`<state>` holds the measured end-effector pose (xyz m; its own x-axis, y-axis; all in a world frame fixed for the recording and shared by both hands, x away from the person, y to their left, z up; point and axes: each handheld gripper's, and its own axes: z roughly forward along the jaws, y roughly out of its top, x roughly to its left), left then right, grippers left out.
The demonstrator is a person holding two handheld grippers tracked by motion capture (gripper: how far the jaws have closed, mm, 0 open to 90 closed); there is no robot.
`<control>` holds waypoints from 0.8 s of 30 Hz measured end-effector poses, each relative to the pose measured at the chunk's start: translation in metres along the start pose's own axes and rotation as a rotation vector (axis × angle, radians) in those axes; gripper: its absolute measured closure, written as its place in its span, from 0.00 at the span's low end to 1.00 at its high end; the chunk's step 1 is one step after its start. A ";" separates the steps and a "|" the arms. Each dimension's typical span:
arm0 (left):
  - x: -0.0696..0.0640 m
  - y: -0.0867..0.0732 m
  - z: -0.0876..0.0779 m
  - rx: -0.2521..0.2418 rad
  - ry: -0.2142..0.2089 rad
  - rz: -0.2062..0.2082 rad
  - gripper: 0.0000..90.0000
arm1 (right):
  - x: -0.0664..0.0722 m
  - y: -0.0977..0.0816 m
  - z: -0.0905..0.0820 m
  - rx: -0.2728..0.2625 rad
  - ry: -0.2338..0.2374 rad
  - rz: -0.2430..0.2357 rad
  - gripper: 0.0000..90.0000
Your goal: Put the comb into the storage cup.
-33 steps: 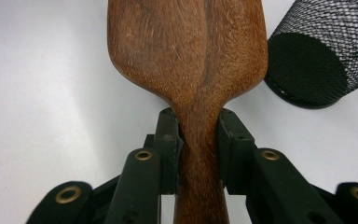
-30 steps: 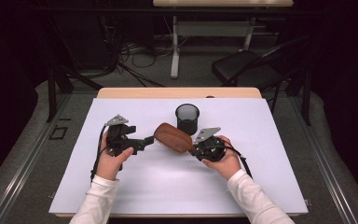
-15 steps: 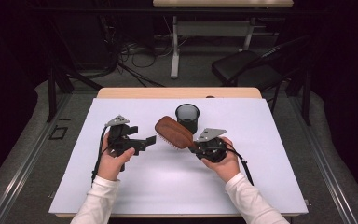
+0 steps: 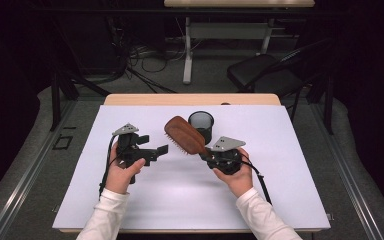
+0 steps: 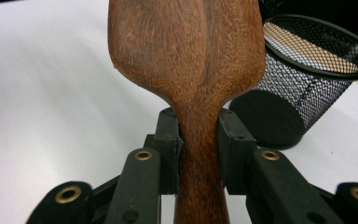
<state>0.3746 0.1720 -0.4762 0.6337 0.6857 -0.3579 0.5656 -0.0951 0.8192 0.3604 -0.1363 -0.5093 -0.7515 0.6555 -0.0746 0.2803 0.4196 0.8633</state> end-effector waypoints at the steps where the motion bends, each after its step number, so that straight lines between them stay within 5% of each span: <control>1: 0.000 0.000 0.000 0.000 0.000 0.001 0.01 | 0.001 0.000 0.000 -0.009 -0.002 0.002 0.80; 24: -0.007 -0.001 0.009 0.018 -0.023 -0.051 0.01 | 0.007 -0.003 -0.006 -0.064 -0.023 -0.021 0.80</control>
<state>0.3746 0.1609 -0.4789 0.6156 0.6735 -0.4092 0.6067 -0.0737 0.7915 0.3504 -0.1368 -0.5096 -0.7425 0.6618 -0.1036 0.2258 0.3929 0.8914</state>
